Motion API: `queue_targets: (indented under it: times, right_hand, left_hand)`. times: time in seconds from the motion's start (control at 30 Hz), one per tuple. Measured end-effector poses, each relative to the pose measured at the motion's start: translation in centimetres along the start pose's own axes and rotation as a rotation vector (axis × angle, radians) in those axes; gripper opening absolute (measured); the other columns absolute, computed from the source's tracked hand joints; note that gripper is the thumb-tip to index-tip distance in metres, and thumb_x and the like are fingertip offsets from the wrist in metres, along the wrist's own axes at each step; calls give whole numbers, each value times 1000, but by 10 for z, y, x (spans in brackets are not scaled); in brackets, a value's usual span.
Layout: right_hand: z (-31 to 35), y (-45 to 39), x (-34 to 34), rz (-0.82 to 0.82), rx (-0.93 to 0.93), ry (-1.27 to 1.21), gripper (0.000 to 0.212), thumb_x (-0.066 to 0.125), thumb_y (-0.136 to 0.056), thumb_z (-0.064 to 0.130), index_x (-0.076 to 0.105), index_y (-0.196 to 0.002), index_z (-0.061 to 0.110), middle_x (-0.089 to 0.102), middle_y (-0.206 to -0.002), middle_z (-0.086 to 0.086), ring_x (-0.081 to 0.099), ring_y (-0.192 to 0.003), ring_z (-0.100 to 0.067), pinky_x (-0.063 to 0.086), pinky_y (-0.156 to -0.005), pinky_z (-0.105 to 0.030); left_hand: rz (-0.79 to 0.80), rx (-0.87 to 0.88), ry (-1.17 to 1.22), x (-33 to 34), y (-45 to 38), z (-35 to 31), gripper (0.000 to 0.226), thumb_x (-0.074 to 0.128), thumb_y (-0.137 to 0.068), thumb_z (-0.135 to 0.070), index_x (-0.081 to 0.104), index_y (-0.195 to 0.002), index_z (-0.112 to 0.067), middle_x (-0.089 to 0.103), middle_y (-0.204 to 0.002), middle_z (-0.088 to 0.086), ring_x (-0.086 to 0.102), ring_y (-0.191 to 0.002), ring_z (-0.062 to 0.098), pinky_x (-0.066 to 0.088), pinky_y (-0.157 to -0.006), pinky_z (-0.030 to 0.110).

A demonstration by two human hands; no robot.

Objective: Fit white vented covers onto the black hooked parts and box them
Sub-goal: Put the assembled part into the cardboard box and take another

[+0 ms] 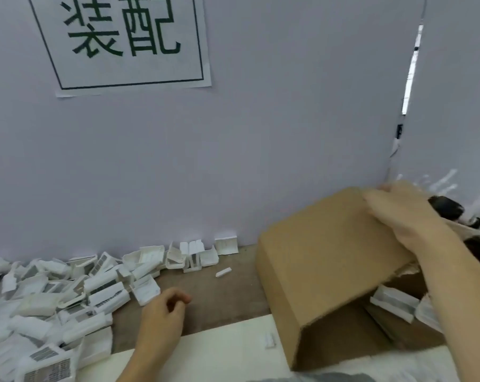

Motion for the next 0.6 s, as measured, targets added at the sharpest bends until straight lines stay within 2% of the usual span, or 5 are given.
queue_targets:
  times: [0.07,0.17,0.37,0.5,0.6]
  right_hand:
    - [10,1,-5,59,-56,305,21,53,-97,21,67,-110,14,65,-109,-4,57,-106,-28,43,-94,-35]
    - [7,-4,-19,167,-121,574,46,49,-101,33,51,-144,16,44,-153,-7,41,-140,-27,31,-113,-32]
    - [-9,-35,-45,362,-160,807,55,40,-99,60,51,-143,28,44,-154,2,33,-145,-24,23,-118,-40]
    - [-49,-57,-69,382,-70,1029,52,29,-103,44,67,-75,23,63,-94,0,39,-137,-32,14,-122,-50]
    - [-76,-73,-101,279,24,1303,30,37,-100,34,64,-113,35,35,-152,-5,11,-149,-36,21,-116,-62]
  left_hand:
    - [-19,16,-21,-2,-2,4,38,56,-91,2,71,-72,-26,72,-78,-3,68,-77,22,51,-67,35]
    - [-18,16,-41,0,-5,7,41,57,-89,3,71,-67,-29,72,-73,0,68,-76,28,54,-73,42]
    - [-22,4,-59,5,-14,18,56,58,-87,8,71,-66,-43,71,-72,9,66,-74,35,57,-76,49]
    - [-44,25,-45,7,-18,16,58,58,-85,11,71,-63,-41,71,-64,6,67,-69,32,48,-49,34]
    - [-62,34,-68,6,-18,13,49,60,-83,12,70,-55,-27,71,-60,1,67,-70,33,47,-57,26]
Point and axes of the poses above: each hand's wrist, its own y-axis away from the middle knuckle, its own x-axis out of the palm, z = x × y, the point moved 10 cm from there along -y, towards the middle knuckle
